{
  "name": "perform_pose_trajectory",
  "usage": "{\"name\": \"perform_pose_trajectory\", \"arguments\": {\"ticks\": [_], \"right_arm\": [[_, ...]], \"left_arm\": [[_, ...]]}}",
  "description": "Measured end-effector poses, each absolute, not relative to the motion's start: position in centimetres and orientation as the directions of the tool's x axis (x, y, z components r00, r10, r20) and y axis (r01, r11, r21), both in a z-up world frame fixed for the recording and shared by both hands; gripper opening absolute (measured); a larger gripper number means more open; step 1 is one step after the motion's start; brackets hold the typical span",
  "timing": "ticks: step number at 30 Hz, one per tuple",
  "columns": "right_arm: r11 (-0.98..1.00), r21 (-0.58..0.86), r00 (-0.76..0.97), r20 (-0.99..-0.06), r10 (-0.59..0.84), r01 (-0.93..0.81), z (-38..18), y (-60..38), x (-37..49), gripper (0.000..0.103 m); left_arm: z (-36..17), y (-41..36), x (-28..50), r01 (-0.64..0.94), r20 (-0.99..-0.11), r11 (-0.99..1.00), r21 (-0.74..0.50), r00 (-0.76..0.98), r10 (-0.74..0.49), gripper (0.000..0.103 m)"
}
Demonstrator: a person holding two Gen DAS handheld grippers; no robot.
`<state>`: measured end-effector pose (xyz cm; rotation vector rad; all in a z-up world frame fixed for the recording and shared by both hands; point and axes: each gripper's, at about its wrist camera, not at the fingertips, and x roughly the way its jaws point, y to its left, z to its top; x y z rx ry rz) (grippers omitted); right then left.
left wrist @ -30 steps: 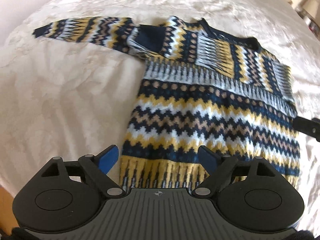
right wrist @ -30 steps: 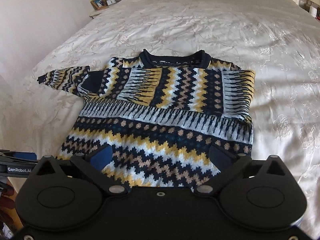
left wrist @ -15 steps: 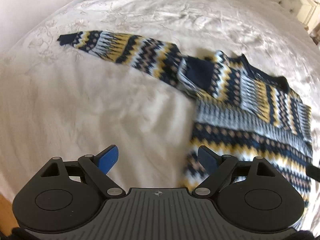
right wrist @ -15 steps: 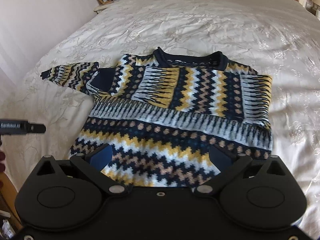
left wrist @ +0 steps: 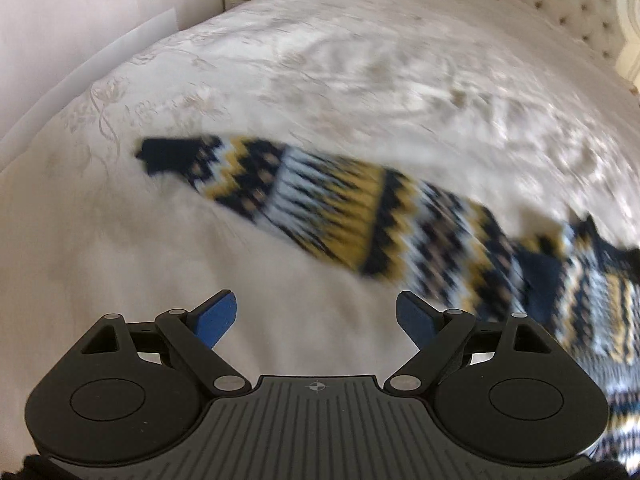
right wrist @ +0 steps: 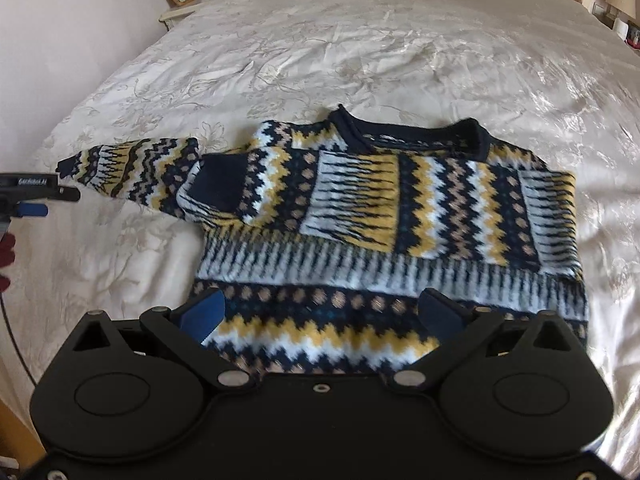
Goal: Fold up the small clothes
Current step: 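Move the left tool to the other sleeve cuff and close it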
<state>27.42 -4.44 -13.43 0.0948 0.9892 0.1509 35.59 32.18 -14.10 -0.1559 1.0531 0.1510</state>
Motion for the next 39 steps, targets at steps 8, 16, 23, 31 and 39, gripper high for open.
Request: {"name": "perform_pose_trajectory", "arguments": {"ticks": [8, 16, 23, 31, 39], "right_arm": [[0.985, 0.133, 0.54, -0.824, 0.172, -0.112, -12.6, -0.1, 31.0, 0.102], [0.981, 0.128, 0.526, -0.83, 0.187, -0.147, -12.6, 2.3, 34.0, 0.102], [0.981, 0.128, 0.468, -0.865, 0.182, -0.144, -14.5, 3.4, 34.7, 0.103], [0.98, 0.123, 0.4, -0.899, 0.177, -0.158, -16.3, 4.3, 34.1, 0.103], [0.975, 0.137, 0.408, -0.891, 0.199, -0.176, -15.6, 4.9, 34.2, 0.102]], "left_arm": [[-17.1, 39.4, 40.8, -0.266, -0.869, 0.955, -0.132, 0.495, 0.018, 0.088], [-21.6, 41.2, 43.8, -0.279, -0.894, 0.944, -0.179, 0.447, -0.037, 0.097], [-22.9, 41.0, 44.0, -0.291, -0.891, 0.941, -0.174, 0.453, -0.025, 0.102], [-23.1, 40.2, 43.3, -0.3, -0.869, 0.944, -0.14, 0.494, 0.028, 0.102], [-21.2, 40.1, 43.4, -0.316, -0.846, 0.94, -0.128, 0.53, 0.063, 0.022]]}}
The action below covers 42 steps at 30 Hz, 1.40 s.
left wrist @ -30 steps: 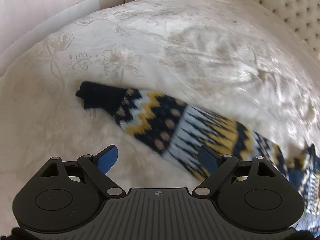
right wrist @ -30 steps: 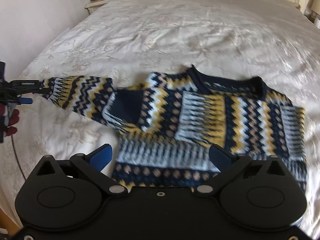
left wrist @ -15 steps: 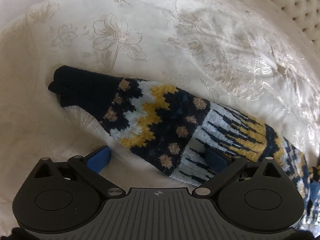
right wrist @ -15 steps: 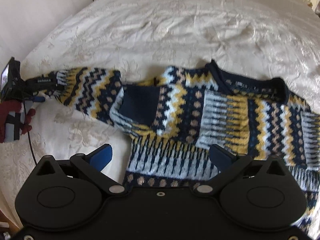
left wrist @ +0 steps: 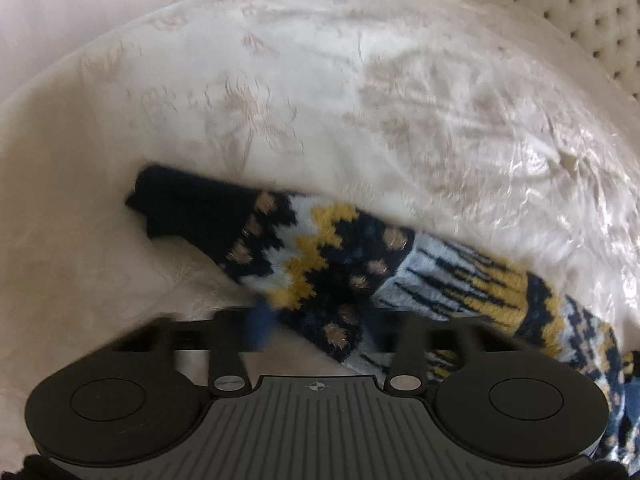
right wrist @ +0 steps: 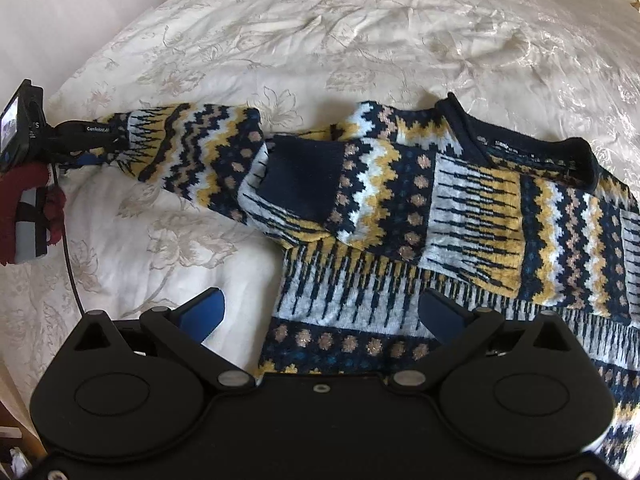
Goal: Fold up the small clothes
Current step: 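Move the left tool to the other sleeve cuff and close it, then fold the held sleeve with the left tool across the chest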
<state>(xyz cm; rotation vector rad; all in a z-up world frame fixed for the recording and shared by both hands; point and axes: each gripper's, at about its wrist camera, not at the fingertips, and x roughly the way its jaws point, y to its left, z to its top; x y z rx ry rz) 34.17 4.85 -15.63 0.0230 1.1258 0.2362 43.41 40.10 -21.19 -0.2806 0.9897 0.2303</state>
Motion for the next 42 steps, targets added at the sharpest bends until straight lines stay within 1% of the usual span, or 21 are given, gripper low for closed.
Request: {"name": "perform_pose_trajectory", "arguments": {"ticks": [1, 2, 6, 8, 15, 19, 24, 27, 31, 33, 36, 38, 40, 42], "right_arm": [[0.974, 0.138, 0.41, -0.89, 0.201, -0.177, -15.6, 4.8, 34.1, 0.102], [0.974, 0.14, 0.411, -0.889, 0.203, -0.179, -15.5, 4.7, 34.0, 0.102], [0.974, 0.152, 0.423, -0.881, 0.212, -0.171, -15.1, 4.2, 33.6, 0.103], [0.973, 0.158, 0.428, -0.878, 0.216, -0.168, -14.9, 3.8, 33.2, 0.103], [0.969, 0.186, 0.447, -0.862, 0.239, -0.161, -14.5, 1.5, 31.7, 0.103], [0.963, 0.216, 0.459, -0.848, 0.266, -0.159, -14.4, -0.6, 30.7, 0.103], [0.952, 0.254, 0.469, -0.829, 0.304, -0.168, -14.4, -4.1, 29.5, 0.103], [0.948, 0.276, 0.483, -0.816, 0.317, -0.157, -14.3, -7.1, 28.7, 0.103], [0.947, 0.288, 0.499, -0.806, 0.318, -0.139, -14.4, -11.5, 27.5, 0.103], [0.949, 0.291, 0.508, -0.803, 0.313, -0.126, -14.4, -13.5, 26.8, 0.103], [0.951, 0.292, 0.516, -0.802, 0.302, -0.103, -14.5, -16.4, 25.7, 0.102], [0.954, 0.285, 0.518, -0.805, 0.289, -0.089, -14.7, -18.2, 24.9, 0.102], [0.958, 0.278, 0.517, -0.811, 0.274, -0.071, -15.0, -19.8, 24.1, 0.102], [0.96, 0.276, 0.512, -0.818, 0.262, -0.05, -15.3, -21.1, 23.5, 0.102]], "left_arm": [[-20.8, 40.1, 43.3, -0.32, -0.842, 0.937, -0.143, 0.537, 0.055, 0.013], [-20.4, 40.0, 43.2, -0.325, -0.837, 0.934, -0.151, 0.545, 0.054, 0.012], [-17.4, 38.5, 42.0, -0.315, -0.79, 0.943, -0.108, 0.603, 0.111, 0.011], [-15.6, 37.5, 41.4, -0.296, -0.763, 0.95, -0.101, 0.635, 0.117, 0.006], [-9.3, 32.6, 39.5, -0.21, -0.66, 0.973, -0.093, 0.744, 0.098, 0.006], [-5.5, 28.4, 37.9, -0.151, -0.596, 0.985, -0.083, 0.799, 0.072, 0.006], [-1.5, 20.8, 35.6, -0.068, -0.509, 0.996, -0.059, 0.86, 0.028, 0.006], [-0.2, 15.5, 34.5, 0.005, -0.483, 0.999, -0.043, 0.876, -0.025, 0.006], [-0.8, 8.1, 33.9, 0.112, -0.496, 0.994, -0.022, 0.861, -0.108, 0.006], [-2.4, 4.2, 34.0, 0.164, -0.53, 0.986, -0.019, 0.835, -0.149, 0.006], [-6.3, -1.0, 34.5, 0.233, -0.61, 0.972, -0.03, 0.766, -0.203, 0.006], [-9.5, -3.7, 35.2, 0.282, -0.66, 0.957, -0.069, 0.707, -0.255, 0.006], [-12.3, -5.8, 35.7, 0.345, -0.703, 0.928, -0.142, 0.624, -0.34, 0.007], [-15.0, -7.9, 36.1, 0.368, -0.761, 0.913, -0.176, 0.537, -0.364, 0.009]]}}
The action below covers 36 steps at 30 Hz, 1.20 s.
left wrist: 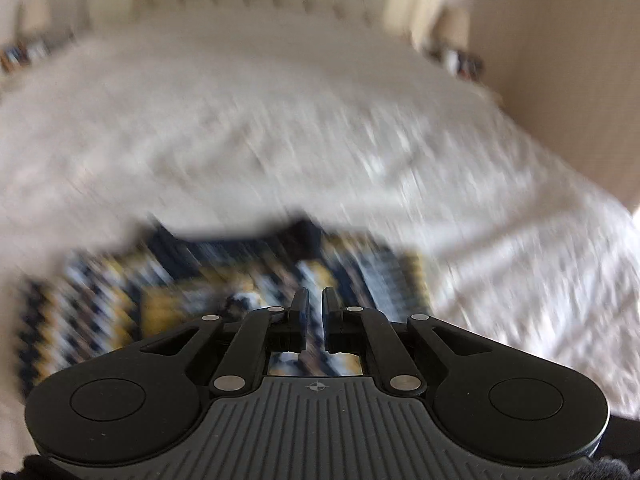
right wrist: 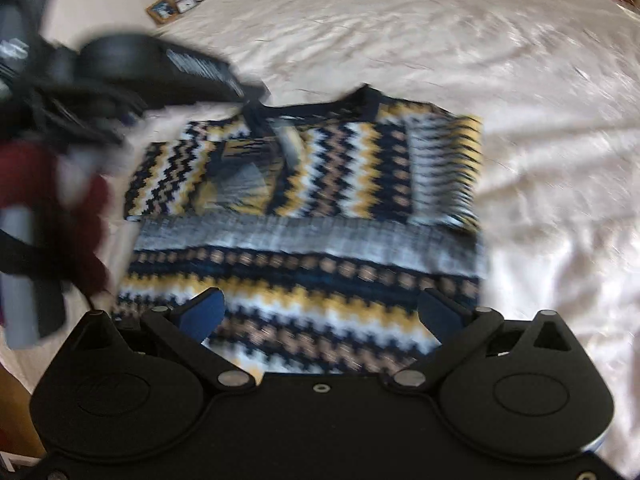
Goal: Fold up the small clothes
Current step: 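Fold the held sleeve with the left tool across the chest, then open the left tool and release the cuff on the sweater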
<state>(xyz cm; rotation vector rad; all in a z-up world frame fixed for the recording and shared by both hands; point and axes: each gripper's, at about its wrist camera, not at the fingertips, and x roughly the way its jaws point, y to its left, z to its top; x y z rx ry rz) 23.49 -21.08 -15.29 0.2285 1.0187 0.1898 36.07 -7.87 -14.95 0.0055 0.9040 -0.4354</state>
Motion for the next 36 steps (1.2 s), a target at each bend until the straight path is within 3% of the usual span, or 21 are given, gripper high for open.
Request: {"name": "perform_pose_trajectory", "arguments": {"ticks": [1, 2, 4, 12, 22, 32, 36], "right_arm": [[0.96, 0.276, 0.509, -0.822, 0.257, -0.04, -15.4, -21.7, 23.2, 0.102], [0.961, 0.275, 0.506, -0.825, 0.253, -0.033, -15.6, -22.1, 23.0, 0.102], [0.963, 0.27, 0.499, -0.832, 0.243, -0.02, -15.9, -22.7, 22.6, 0.102], [0.968, 0.248, 0.521, -0.823, 0.227, -0.03, -15.3, -22.2, 23.7, 0.102], [0.971, 0.14, 0.572, -0.789, 0.227, -0.193, -14.6, -14.0, 30.3, 0.102], [0.955, -0.055, 0.565, -0.815, 0.126, -0.293, -17.7, -5.7, 36.6, 0.102], [0.943, -0.153, 0.545, -0.838, 0.035, -0.296, -19.8, -5.0, 38.2, 0.094]], "left_arm": [[-15.9, -8.5, 36.2, 0.368, -0.777, 0.913, -0.176, 0.517, -0.359, 0.028], [-16.7, -9.0, 36.1, 0.365, -0.784, 0.914, -0.177, 0.509, -0.355, 0.056], [-17.4, -9.2, 35.7, 0.364, -0.785, 0.912, -0.188, 0.503, -0.362, 0.079], [-16.2, -5.2, 34.0, 0.307, -0.798, 0.945, -0.113, 0.538, -0.27, 0.079], [-14.9, 5.4, 32.5, 0.115, -0.848, 0.993, -0.014, 0.524, -0.073, 0.079], [-14.9, 11.9, 31.4, 0.018, -0.865, 0.999, -0.042, 0.5, -0.046, 0.079], [-14.9, 12.6, 31.5, 0.007, -0.864, 0.998, -0.058, 0.5, -0.053, 0.079]]}}
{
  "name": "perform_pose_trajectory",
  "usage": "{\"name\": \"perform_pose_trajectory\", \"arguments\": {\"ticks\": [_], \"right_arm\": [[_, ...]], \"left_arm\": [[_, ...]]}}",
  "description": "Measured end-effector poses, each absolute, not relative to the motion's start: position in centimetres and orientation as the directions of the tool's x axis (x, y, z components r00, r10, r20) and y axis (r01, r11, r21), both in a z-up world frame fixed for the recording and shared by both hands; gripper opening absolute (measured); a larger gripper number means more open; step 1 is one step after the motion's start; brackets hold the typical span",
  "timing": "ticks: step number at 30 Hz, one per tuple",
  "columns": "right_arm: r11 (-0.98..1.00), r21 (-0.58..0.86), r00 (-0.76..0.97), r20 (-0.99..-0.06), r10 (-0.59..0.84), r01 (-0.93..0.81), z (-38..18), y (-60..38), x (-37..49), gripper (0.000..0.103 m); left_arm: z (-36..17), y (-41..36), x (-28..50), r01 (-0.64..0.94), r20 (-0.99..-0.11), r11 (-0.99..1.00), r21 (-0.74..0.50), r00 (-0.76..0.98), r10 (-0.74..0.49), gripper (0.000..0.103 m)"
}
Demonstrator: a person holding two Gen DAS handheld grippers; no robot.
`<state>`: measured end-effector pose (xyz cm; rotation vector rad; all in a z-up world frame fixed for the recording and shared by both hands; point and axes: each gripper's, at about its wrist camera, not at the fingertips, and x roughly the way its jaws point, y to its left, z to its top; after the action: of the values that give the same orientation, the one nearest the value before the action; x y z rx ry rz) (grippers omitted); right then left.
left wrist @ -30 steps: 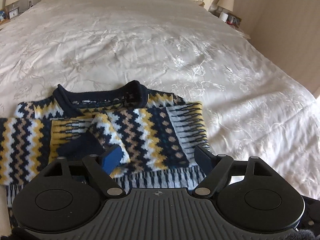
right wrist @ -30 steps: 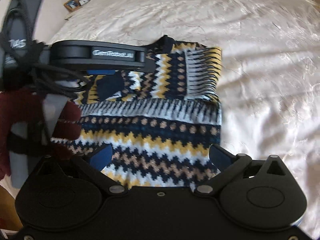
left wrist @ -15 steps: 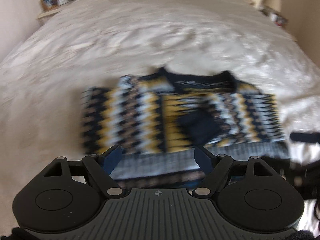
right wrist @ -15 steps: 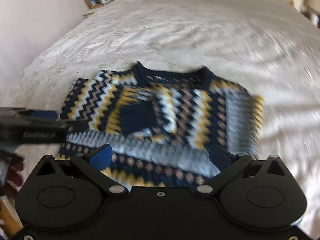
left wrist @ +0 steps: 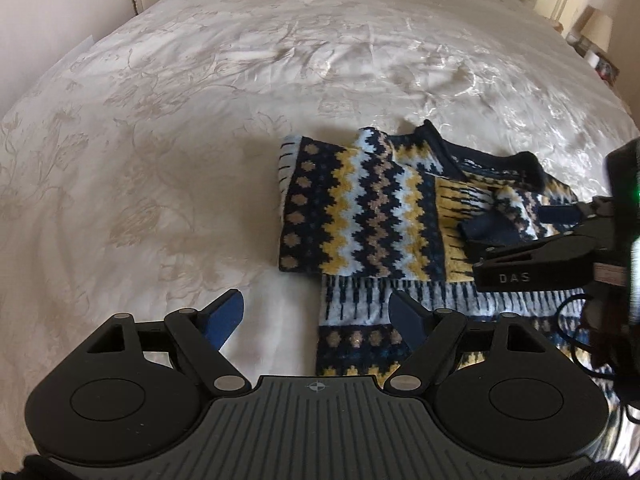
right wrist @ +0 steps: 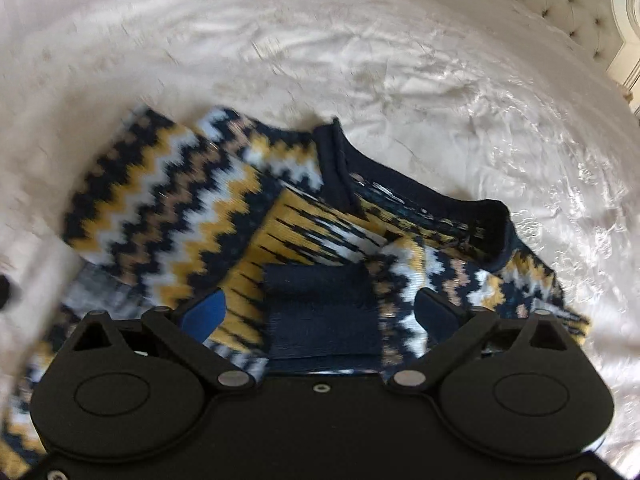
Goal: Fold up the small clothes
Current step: 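Open the left tool and release the cuff on the sweater, then lower the right tool onto the navy cuff on the folded sweater and close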
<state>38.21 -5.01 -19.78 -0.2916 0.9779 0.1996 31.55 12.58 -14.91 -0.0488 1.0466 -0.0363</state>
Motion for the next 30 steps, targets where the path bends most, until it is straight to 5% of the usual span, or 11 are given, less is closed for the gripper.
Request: {"name": "perform_pose_trajectory", "arguments": {"ticks": [11, 23, 30], "right_arm": [[0.982, -0.165, 0.534, -0.824, -0.189, 0.092, -18.1, -18.0, 37.8, 0.08], [0.956, -0.122, 0.606, -0.793, 0.068, -0.266, -18.5, -6.3, 36.6, 0.079], [0.958, -0.179, 0.569, -0.822, -0.022, -0.223, -21.0, -7.2, 37.9, 0.069]], "left_arm": [[-15.3, 11.4, 32.9, 0.015, -0.851, 0.995, -0.103, 0.516, -0.095, 0.079], [-16.2, 9.9, 33.5, 0.043, -0.872, 0.994, -0.105, 0.476, -0.113, 0.079], [-16.3, 11.1, 34.1, 0.009, -0.877, 0.996, -0.084, 0.475, -0.078, 0.079]]}}
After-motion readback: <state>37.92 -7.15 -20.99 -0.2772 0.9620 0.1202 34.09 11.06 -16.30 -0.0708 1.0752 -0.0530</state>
